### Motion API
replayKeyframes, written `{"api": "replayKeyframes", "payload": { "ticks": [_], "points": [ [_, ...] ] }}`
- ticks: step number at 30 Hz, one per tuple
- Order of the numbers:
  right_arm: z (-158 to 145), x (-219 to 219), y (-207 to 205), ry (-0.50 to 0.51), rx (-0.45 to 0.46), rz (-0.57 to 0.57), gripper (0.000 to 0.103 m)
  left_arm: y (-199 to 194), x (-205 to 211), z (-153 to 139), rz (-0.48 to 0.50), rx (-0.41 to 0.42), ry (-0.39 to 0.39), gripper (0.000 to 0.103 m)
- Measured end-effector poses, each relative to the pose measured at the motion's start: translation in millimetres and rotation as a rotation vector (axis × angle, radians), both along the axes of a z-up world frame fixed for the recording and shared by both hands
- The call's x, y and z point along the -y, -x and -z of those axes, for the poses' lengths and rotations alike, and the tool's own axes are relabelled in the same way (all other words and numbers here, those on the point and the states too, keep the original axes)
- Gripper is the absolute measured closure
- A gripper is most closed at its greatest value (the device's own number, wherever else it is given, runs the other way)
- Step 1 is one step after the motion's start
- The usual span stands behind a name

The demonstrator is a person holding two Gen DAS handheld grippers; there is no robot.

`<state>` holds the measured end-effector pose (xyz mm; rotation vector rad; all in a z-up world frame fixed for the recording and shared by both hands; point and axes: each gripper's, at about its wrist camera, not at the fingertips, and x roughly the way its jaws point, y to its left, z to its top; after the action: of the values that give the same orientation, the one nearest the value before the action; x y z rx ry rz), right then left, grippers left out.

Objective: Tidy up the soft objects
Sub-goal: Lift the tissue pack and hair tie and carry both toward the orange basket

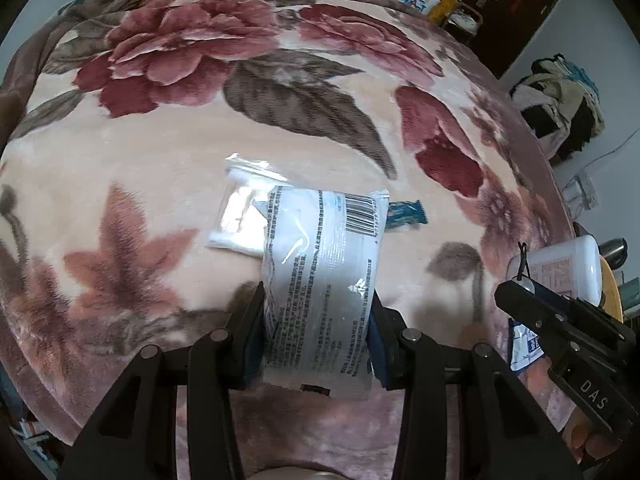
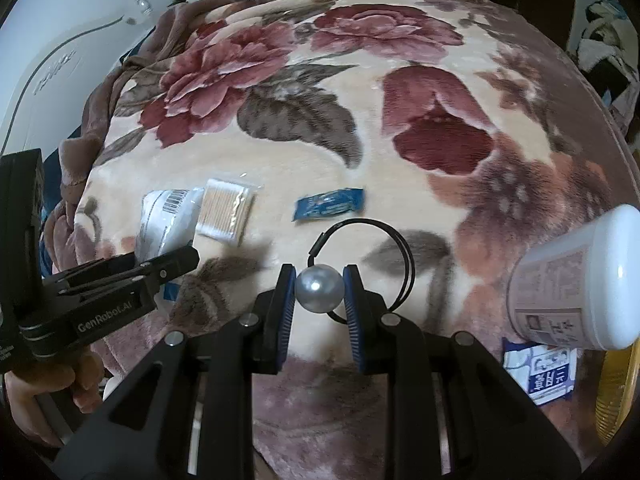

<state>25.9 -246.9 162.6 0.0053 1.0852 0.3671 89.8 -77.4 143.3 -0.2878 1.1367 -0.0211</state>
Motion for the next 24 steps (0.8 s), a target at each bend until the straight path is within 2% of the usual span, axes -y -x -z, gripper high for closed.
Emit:
{"api": "replayKeyframes", "payload": {
  "ticks": [14, 24],
  "points": [
    [-8.5, 40.1, -1.1, 0.000, 0.004, 0.062, 0.078, -16.6, 47.8, -11.8, 0.078, 0.012, 0.020, 0.059],
    [-26.5, 61.6, -2.6, -0.006, 0.036, 0.096, 0.078, -23.5, 74.0, -24.4, 0.122, 0.030, 0.023, 0.059]
  ]
}}
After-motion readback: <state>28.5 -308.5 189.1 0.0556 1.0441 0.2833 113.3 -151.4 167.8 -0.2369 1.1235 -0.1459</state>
